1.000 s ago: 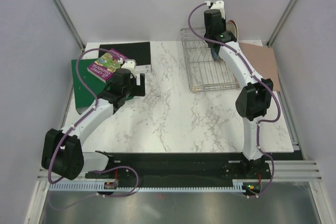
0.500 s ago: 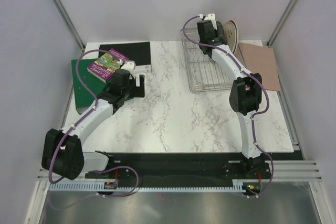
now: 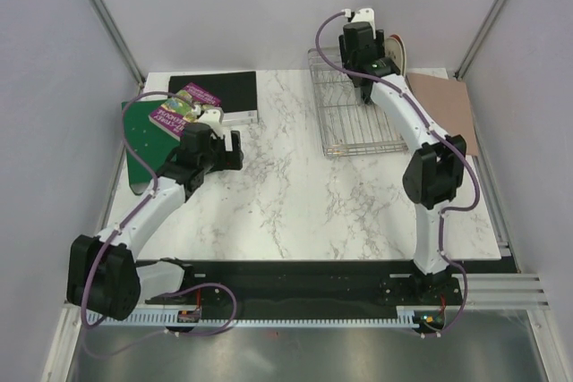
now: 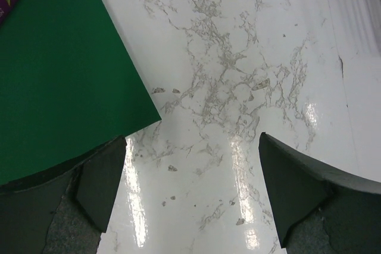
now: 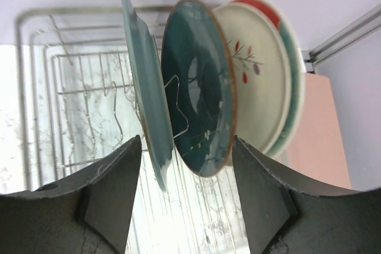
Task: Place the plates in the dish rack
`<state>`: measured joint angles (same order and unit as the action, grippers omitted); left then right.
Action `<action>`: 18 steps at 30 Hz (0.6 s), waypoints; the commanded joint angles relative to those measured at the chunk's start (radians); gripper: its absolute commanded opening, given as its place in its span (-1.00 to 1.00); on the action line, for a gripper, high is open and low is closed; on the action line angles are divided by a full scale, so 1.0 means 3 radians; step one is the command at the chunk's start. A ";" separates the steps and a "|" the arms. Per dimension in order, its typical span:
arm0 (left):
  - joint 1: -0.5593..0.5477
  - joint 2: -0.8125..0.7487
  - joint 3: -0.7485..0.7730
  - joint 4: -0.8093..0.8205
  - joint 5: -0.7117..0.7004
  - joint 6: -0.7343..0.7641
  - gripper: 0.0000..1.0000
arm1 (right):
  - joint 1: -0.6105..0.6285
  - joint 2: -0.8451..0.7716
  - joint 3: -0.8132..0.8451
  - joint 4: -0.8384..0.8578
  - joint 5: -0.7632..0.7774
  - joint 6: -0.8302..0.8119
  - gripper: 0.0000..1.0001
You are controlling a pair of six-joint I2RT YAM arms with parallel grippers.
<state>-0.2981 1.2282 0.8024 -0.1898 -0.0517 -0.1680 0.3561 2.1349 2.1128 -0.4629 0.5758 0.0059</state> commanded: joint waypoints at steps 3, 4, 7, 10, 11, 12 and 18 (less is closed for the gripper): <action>0.0181 -0.0284 -0.0113 0.0106 0.0310 -0.0186 1.00 | 0.0122 -0.0668 -0.0252 0.0081 0.0034 -0.0100 0.40; 0.0196 -0.0300 -0.0118 0.0116 0.0336 -0.0197 0.99 | 0.0122 -0.0745 -0.0288 0.0091 0.0069 -0.0132 0.40; 0.0242 -0.0346 -0.0133 0.0137 0.0422 -0.0222 1.00 | 0.0127 -0.0842 -0.0436 0.0192 0.0248 -0.0259 0.41; 0.0293 -0.0361 -0.0133 0.0137 0.0636 -0.0207 0.99 | 0.0117 -0.0965 -0.0554 0.0143 -0.0541 -0.0453 0.50; 0.0319 -0.0366 -0.0139 0.0137 0.0693 -0.0176 0.99 | 0.0117 -0.0970 -0.0529 0.0071 -0.0913 -0.0485 0.41; 0.0324 -0.0371 -0.0139 0.0137 0.0724 -0.0176 0.99 | 0.0117 -0.0965 -0.0493 -0.0011 -0.1434 -0.0485 0.35; 0.0431 -0.0407 -0.0205 0.0137 0.0832 -0.0202 1.00 | 0.0158 -0.0546 -0.0094 -0.0334 -0.2103 -0.0362 -0.63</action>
<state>-0.1936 1.1381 0.7586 -0.1772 0.1421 -0.2096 0.3912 1.9011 2.0056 -0.5121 0.1684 -0.1040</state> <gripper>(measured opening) 0.994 0.264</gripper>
